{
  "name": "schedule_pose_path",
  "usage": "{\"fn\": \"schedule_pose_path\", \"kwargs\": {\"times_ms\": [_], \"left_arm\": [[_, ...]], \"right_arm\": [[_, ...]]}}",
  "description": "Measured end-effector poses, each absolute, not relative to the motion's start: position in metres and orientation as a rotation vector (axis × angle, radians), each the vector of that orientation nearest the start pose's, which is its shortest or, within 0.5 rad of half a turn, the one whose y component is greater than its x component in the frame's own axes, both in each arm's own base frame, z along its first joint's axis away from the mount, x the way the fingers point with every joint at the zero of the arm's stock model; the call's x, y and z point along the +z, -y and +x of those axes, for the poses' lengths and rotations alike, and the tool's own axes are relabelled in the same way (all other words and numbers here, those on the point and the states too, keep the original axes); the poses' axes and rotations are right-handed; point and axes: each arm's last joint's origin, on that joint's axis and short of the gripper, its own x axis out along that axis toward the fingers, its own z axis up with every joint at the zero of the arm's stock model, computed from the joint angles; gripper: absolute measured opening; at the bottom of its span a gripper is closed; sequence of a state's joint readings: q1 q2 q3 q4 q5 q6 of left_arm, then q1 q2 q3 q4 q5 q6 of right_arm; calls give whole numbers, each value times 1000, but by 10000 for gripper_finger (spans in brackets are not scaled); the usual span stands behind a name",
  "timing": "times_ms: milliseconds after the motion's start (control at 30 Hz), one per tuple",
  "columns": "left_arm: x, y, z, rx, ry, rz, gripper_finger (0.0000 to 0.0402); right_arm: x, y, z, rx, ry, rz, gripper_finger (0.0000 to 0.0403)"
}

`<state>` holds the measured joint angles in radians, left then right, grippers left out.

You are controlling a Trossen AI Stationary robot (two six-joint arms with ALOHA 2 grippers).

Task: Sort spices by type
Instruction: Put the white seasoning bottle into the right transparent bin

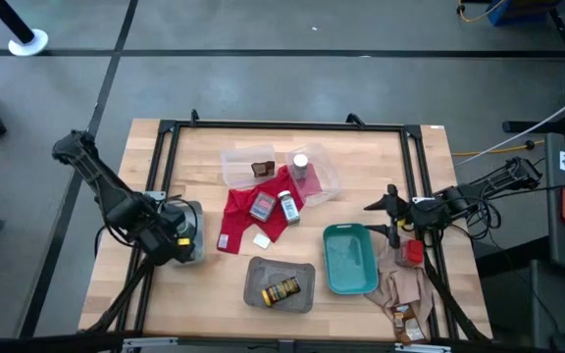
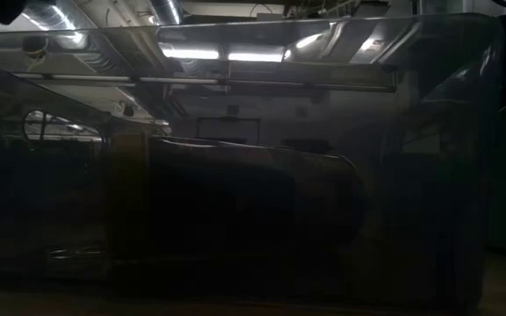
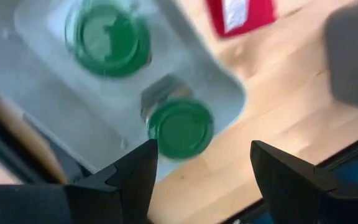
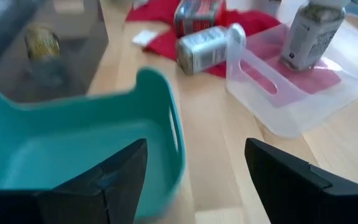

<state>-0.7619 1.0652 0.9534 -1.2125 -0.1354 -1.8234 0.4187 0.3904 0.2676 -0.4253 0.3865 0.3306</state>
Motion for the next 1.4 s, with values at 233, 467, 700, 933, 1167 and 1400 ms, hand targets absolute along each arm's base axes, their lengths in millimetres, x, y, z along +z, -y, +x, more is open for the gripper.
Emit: {"fn": "schedule_pose_path", "kwargs": {"times_ms": [233, 467, 700, 933, 1167, 1400], "left_arm": [[280, 107, 118, 612, -973, -871, 239], [282, 105, 118, 585, -897, -768, 239], [284, 103, 120, 588, -789, -678, 239], [287, 99, 123, 604, -626, -537, 239], [290, 97, 124, 608, -532, -402, 239], [290, 97, 125, 593, -541, -328, 239]], "right_arm": [[206, -36, 111, -78, -264, 266, 271], [223, -40, 125, -124, -149, 286, 271], [248, -51, 157, -240, -194, 232, 271], [273, -71, 209, -379, -229, 190, 271], [281, -87, 263, -510, -315, 211, 271], [262, -77, 307, -606, -524, 399, 271]]}}
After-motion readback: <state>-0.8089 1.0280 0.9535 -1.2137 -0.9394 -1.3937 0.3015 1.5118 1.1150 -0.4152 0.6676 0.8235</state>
